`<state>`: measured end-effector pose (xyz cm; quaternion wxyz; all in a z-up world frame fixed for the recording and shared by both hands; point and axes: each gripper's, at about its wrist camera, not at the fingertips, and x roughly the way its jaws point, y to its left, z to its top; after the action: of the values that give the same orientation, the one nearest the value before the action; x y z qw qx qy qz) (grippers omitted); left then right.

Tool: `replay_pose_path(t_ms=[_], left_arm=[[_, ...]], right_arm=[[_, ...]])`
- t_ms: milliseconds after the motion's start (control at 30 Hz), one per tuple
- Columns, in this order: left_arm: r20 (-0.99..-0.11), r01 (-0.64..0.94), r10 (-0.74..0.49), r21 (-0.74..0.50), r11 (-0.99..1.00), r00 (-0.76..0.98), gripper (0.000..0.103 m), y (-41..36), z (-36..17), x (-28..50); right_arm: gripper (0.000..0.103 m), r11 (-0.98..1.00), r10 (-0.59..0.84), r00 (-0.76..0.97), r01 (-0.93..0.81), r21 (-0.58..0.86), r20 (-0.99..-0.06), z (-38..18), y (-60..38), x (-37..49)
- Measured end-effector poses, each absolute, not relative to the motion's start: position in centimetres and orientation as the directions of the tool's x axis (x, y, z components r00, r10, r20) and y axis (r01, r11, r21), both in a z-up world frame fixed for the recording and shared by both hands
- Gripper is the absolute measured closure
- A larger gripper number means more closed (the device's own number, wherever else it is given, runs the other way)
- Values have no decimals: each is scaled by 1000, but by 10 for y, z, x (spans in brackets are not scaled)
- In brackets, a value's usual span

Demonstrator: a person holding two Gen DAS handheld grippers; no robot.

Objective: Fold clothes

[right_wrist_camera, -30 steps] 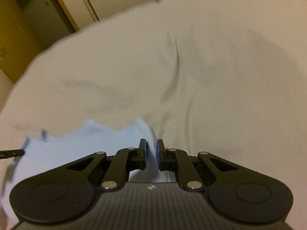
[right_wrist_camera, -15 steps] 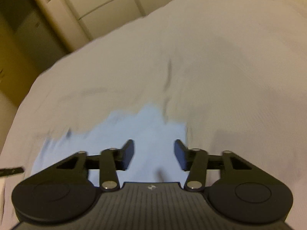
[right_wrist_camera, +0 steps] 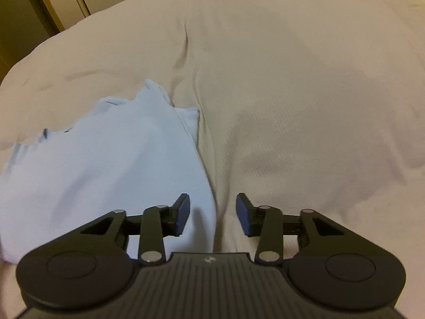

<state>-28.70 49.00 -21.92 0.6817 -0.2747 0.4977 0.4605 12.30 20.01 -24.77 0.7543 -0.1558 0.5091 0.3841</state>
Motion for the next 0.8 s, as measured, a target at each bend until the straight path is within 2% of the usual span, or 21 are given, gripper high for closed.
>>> replay_pose_path(t_ms=[33, 100, 167, 400, 800], left_arm=[[-937, -904, 343, 84, 419, 72, 85, 480, -213, -285], [-951, -906, 307, 87, 414, 49, 79, 458, -201, -279], [-956, -905, 290, 84, 417, 44, 71, 436, -189, -272], [-953, -900, 293, 63, 431, 73, 66, 379, -145, -251], [-927, -877, 357, 76, 475, 113, 64, 316, -81, -236]], right_arm=[[48, 658, 415, 174, -735, 163, -893, -240, 196, 119], [40, 661, 381, 139, -733, 164, -914, -230, 197, 111], [39, 652, 345, 119, -744, 146, -931, -219, 189, 95], [23, 590, 352, 58, -789, 174, -934, -183, 184, 46], [21, 543, 429, 34, -808, 228, -902, -125, 151, 27]])
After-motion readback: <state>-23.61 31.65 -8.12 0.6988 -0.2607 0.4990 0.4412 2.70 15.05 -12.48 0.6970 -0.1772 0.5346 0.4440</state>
